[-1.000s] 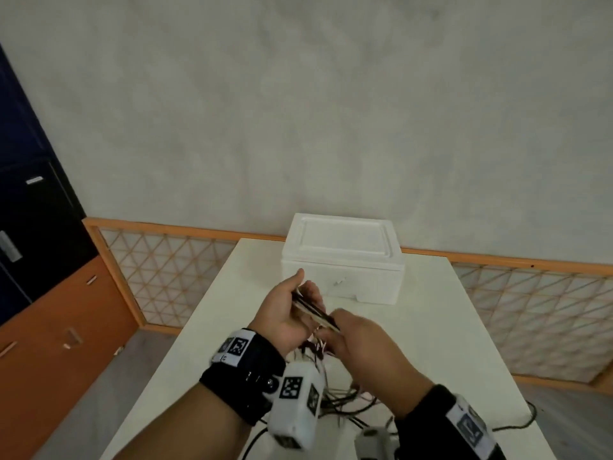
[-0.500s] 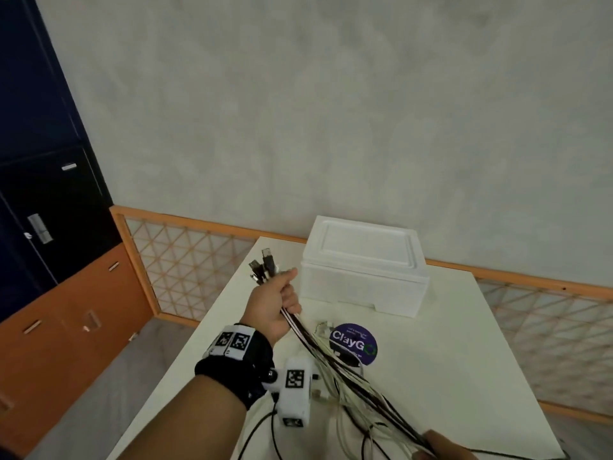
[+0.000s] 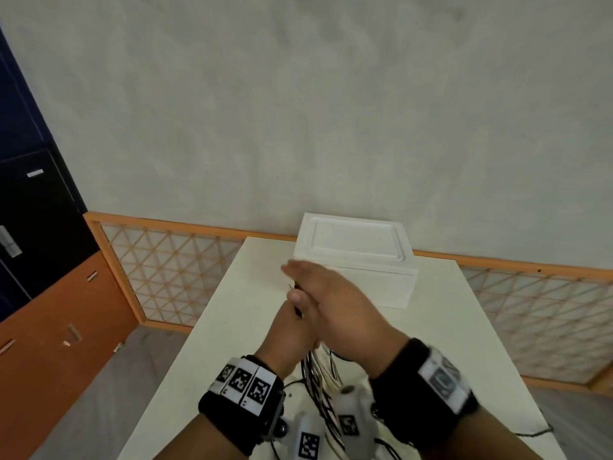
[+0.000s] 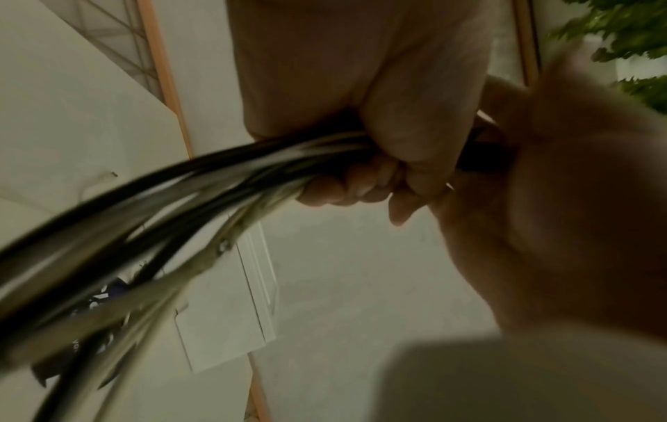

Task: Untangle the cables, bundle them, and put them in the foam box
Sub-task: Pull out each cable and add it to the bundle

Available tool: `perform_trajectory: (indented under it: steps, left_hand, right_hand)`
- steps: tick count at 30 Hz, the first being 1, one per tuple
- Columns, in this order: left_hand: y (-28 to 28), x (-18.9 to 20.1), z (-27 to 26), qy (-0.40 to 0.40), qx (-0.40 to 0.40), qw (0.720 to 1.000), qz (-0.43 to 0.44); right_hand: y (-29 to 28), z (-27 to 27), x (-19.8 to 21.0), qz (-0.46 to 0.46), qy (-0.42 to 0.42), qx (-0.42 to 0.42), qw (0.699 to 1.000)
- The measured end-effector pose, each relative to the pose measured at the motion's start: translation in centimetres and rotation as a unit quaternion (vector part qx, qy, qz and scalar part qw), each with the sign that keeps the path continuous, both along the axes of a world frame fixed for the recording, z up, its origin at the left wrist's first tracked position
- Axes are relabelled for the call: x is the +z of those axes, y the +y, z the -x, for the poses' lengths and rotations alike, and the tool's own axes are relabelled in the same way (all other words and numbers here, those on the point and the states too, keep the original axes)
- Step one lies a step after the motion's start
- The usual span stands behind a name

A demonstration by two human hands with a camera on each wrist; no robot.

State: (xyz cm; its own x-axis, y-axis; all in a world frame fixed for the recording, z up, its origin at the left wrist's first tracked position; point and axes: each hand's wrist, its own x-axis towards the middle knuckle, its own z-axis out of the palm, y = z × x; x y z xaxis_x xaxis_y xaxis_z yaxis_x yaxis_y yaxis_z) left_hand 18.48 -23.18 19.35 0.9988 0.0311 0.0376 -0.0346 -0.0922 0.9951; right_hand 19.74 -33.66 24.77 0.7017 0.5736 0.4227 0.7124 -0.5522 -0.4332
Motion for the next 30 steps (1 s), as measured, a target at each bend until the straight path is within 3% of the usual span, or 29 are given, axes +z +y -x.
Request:
perform_trajectory:
  steps: [4,7,10,12,14,16,17,18,21,24,30]
  left_hand:
    - [1.0,-0.2,0.3,0.011,-0.003,0.99,-0.14]
    - [2.1,-0.2,0.5,0.031,-0.039,0.986,-0.16]
    - [2.8,-0.6,1.0,-0.002,-0.071,0.98,-0.184]
    - [2.8,-1.1,1.1,-0.022,-0.089,0.989,-0.118]
    - [3.1,-1.6,0.6,-0.008,-0.051,0.998,0.035]
    - [3.5,-2.3,-0.3,0.031,-0.02,0.991,0.126]
    - [3.6,-2.8,-0.9,0.044,-0.01,0.991,0.13]
    - [3.6,-3.4,-1.3,0.058,-0.004,0.991,0.122]
    - [3.1,-4.0,-2.0,0.084,-0.012,0.989,0.122]
    - [3.2,-4.5,-2.5,0.091,-0.005,0.982,0.163]
    - [3.8,-5.6,-3.1,0.084,-0.03,0.971,0.222]
  right_hand:
    - [2.2,-1.2,-1.7,-0.001,0.034,-0.025,0.999]
    - [3.1,-1.0,-3.1,-0.061,-0.034,-0.002,0.998]
    - [3.4,-0.2,-4.1,-0.089,-0.073,0.016,0.993]
    - [2.5,0.1,-4.7,-0.105,0.005,0.031,0.994]
    - [1.4,0.3,-6.1,-0.179,0.151,0.046,0.971]
    - [1.1,0.2,-8.0,-0.282,0.308,0.04,0.908]
    - [1.4,0.1,-8.9,-0.309,0.379,0.042,0.871]
    - [1.8,0.1,-9.6,-0.306,0.412,0.038,0.858]
    - [2.8,-0.8,-11.0,-0.243,0.352,-0.042,0.903]
    - [3.1,-1.6,-11.8,-0.245,0.357,-0.031,0.901]
    - [2.3,-2.1,-12.3,-0.101,0.287,-0.058,0.951]
